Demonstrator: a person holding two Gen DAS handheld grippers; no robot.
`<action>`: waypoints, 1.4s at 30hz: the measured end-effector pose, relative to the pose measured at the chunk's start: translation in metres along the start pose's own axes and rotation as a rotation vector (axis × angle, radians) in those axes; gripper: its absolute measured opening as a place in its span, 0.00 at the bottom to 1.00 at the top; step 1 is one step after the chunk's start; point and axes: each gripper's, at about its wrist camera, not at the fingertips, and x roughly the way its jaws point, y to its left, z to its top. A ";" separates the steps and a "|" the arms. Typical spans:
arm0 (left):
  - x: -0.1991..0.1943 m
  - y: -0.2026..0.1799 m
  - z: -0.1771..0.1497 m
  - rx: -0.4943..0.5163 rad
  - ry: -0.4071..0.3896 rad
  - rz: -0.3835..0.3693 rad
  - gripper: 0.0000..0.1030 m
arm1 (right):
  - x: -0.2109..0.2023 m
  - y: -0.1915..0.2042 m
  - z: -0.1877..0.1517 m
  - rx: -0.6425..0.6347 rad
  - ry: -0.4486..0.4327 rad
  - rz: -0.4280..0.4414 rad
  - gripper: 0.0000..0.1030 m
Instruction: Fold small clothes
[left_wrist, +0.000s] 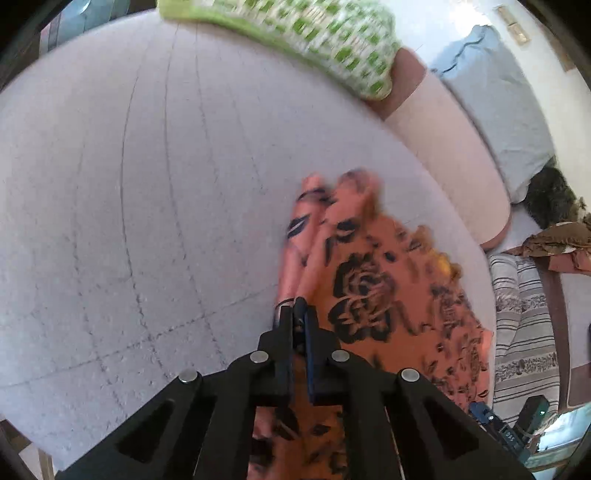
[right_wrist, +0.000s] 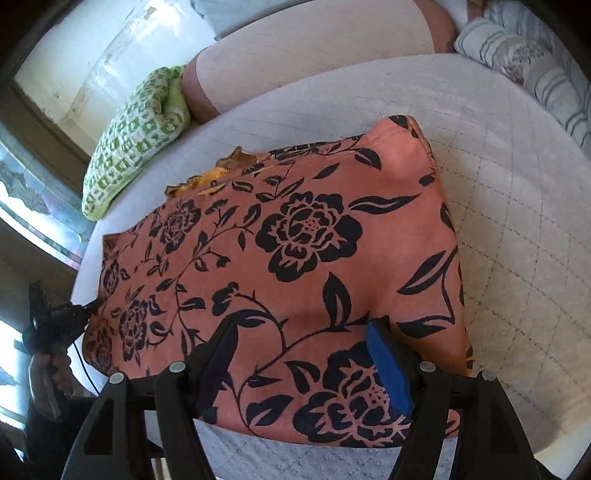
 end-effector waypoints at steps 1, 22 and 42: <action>-0.006 -0.007 0.003 0.030 -0.017 -0.013 0.07 | -0.001 -0.001 0.000 0.001 0.000 0.007 0.73; 0.050 -0.002 0.059 -0.012 -0.035 0.048 0.18 | 0.003 -0.008 0.001 0.004 0.014 0.046 0.74; 0.042 0.013 0.024 0.056 0.053 0.007 0.09 | 0.001 -0.009 -0.001 0.018 0.024 0.066 0.76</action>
